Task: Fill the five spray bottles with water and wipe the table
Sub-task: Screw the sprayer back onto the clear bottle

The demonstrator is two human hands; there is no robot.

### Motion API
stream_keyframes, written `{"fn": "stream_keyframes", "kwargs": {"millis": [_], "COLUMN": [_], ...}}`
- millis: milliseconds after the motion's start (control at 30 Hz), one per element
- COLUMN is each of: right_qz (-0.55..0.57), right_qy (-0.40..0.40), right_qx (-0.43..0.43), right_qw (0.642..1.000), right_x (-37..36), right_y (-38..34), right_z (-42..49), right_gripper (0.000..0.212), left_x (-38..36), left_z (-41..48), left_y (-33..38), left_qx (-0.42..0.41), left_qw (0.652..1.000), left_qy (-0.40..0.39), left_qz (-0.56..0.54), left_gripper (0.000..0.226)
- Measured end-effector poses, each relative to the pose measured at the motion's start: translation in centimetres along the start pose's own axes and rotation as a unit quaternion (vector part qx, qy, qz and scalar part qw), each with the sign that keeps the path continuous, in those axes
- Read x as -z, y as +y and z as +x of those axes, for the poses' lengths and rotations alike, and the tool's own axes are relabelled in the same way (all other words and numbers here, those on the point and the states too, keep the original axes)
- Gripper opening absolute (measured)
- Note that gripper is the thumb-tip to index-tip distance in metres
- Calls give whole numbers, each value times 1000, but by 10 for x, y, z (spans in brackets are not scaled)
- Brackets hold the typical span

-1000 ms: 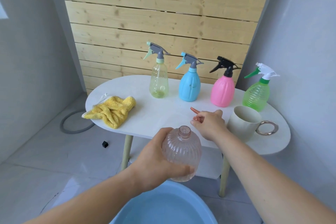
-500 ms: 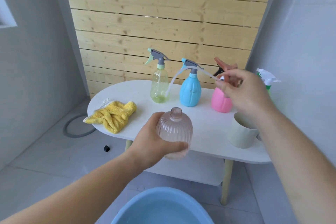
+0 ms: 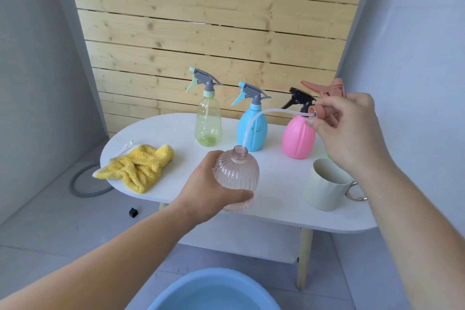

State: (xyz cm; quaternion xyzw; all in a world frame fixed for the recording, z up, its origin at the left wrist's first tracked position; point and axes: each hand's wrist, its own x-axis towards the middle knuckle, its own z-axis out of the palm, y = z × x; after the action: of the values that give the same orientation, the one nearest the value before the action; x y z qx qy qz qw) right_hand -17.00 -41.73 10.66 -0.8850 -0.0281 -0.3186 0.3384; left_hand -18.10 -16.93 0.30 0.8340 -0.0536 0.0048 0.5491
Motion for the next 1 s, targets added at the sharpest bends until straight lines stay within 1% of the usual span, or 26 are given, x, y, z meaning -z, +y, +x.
{"fn": "stream_keyframes", "kwargs": {"millis": [133,233,333,400,567,633,733,833,1000], "right_qz": [2,8,-2,-8,-54,-50,-22,-7,25], "right_qy": [9,-8,-33,-61,-161,-199,-248,-280,-308], "right_qx": [29,73,114,136,183,193,197,177,143], "right_qw": [1000,997,993,989,968,959,948,944,940], "right_x": [-7,-13,-21,-29,-52,-62,-77,-88,-95], "right_y": [-11,-17,-21,-22,-25,-26,-28,-31,-33], "right_z": [-4,-4,-3,1,7,14,22,28,21], "right_gripper": [28,28,36,38,35,33,25,22,32], "left_x": [-5,-8,-13,-15,-18,-18,-18,-18,-18], "left_z": [11,21,32,39,48,51,54,56,56], "left_y": [-2,0,0,-2,-7,-9,-12,-14,-17], "left_qx": [2,5,5,7,6,7,9,13,8], "left_qw": [1000,1000,999,999,998,998,997,996,996], "left_qy": [0,-5,-3,0,-3,-7,-6,-8,-16], "left_qz": [-4,-21,-34,-42,-56,-68,-76,-83,-91], "left_gripper": [88,83,82,82,80,79,78,76,76]}}
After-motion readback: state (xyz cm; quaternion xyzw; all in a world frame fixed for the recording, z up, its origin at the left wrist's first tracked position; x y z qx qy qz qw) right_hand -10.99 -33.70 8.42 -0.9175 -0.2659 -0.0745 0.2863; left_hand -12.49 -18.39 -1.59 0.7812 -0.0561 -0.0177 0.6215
